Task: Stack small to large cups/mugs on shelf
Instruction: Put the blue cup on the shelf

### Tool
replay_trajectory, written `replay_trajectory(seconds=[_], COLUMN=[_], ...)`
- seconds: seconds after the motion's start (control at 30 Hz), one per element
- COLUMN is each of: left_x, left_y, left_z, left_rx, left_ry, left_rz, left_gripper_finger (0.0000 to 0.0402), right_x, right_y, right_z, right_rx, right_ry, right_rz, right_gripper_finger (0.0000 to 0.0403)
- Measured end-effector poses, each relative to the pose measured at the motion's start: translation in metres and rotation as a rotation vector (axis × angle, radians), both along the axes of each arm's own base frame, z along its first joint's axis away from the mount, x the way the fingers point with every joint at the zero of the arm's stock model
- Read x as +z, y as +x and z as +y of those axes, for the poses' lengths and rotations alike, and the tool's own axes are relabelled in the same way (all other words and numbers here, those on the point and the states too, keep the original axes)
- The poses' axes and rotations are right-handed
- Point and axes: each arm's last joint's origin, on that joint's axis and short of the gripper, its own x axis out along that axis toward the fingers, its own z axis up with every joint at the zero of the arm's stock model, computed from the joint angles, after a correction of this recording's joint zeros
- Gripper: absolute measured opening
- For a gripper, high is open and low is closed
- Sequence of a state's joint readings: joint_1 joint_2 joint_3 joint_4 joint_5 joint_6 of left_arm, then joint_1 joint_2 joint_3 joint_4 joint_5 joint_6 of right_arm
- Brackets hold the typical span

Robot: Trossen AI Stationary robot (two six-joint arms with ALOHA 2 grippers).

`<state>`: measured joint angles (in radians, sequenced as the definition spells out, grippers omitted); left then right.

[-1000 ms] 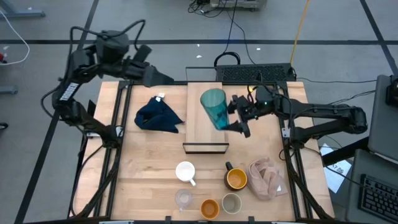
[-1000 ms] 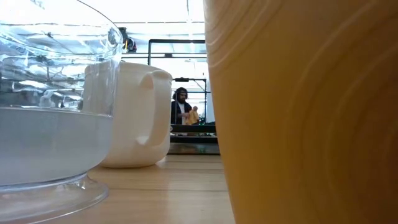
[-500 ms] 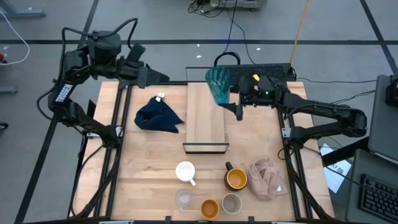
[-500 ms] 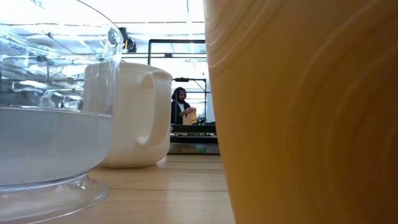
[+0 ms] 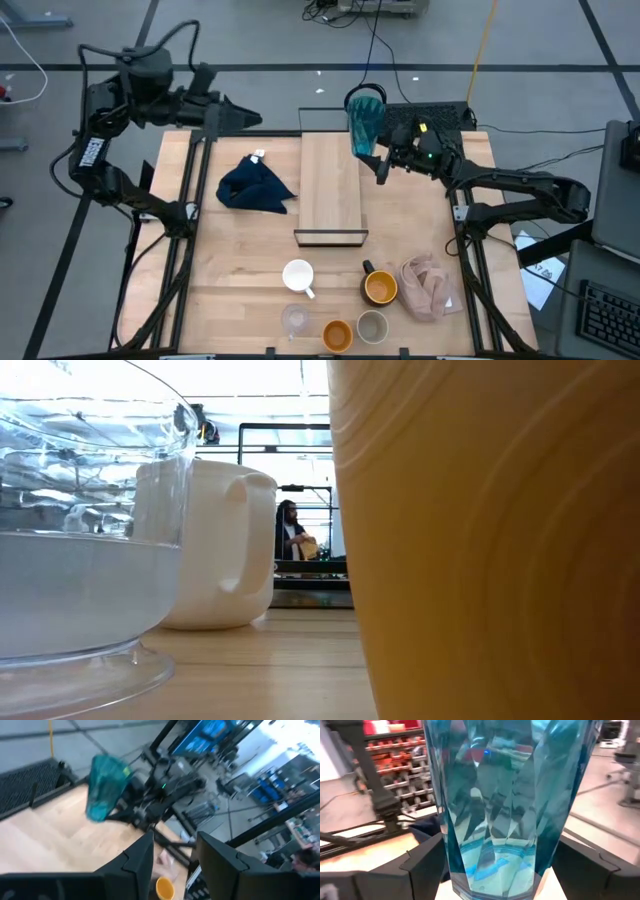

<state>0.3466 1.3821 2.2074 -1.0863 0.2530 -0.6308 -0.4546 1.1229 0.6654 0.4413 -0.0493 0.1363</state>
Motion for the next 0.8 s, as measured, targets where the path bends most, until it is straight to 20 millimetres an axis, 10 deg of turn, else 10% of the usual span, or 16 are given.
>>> replay_trajectory(seconds=[0.8], left_x=[0.008], left_y=[-0.008], left_z=[-0.007], left_rx=[0.008], left_ry=[-0.035], left_rz=[-0.074], left_gripper_finger=[0.0150], right_x=[-0.085], right_y=[0.016], right_z=[-0.012], right_rx=[-0.015], right_ry=[-0.050], right_rz=[0.138], right_gripper_finger=[0.0304])
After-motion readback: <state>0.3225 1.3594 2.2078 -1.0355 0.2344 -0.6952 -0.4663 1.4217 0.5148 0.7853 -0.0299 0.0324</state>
